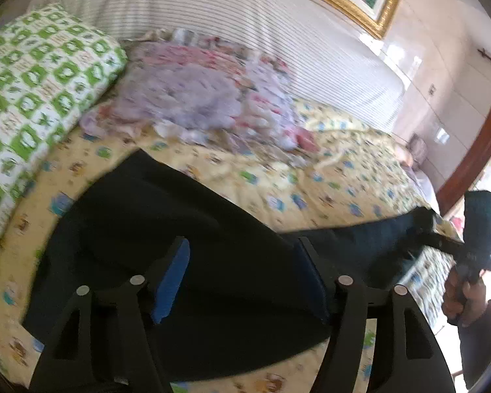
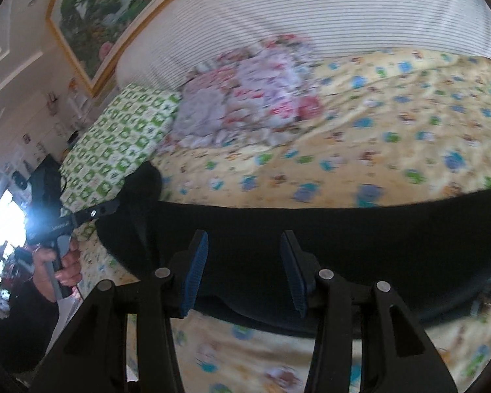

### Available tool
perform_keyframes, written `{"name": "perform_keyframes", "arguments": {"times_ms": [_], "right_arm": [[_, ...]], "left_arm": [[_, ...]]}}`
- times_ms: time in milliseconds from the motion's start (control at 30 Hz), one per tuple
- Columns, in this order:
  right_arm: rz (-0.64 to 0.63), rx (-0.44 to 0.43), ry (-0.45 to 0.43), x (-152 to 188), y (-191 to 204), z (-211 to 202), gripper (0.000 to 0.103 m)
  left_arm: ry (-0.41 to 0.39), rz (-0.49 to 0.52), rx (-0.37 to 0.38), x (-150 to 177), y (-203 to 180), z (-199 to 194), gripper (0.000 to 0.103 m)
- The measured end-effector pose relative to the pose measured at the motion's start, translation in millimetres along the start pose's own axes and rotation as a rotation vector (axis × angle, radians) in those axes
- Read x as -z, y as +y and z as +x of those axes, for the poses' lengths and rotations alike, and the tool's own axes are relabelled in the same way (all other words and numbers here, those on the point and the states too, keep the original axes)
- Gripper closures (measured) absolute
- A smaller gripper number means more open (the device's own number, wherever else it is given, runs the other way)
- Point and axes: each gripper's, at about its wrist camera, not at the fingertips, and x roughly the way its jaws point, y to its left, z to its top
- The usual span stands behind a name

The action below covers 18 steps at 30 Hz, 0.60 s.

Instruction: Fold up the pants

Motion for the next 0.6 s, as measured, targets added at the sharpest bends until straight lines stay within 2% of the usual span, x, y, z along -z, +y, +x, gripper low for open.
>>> {"name": "perform_keyframes", "arguments": {"times_ms": [100,200,367,533,600], "right_arm": [[-0.018,-0.055,0.04,-4,20,24,0.054],[-0.039,-0.084,0.07,-9,38,45,0.044],[-0.076,-0.144,0.124,-15,65,83,0.044],[-0.093,-0.184,0.174,-16,84,111,0.044],[-0.087,-0.197,0.193,-16,88,122,0.044]], "left_arm": [[-0.017,-0.016,-0.061,-14,16,-1,0.03],[-0.023,-0.034,-0.095,-30,32,3,0.027],[0.003,-0.049,-0.135,-60,57,21,0.026],[0.105,-0.06,-0.124,-80,74,57,0.026],[0.134,-0.048,-0.155,-83,78,69,0.026]]}}
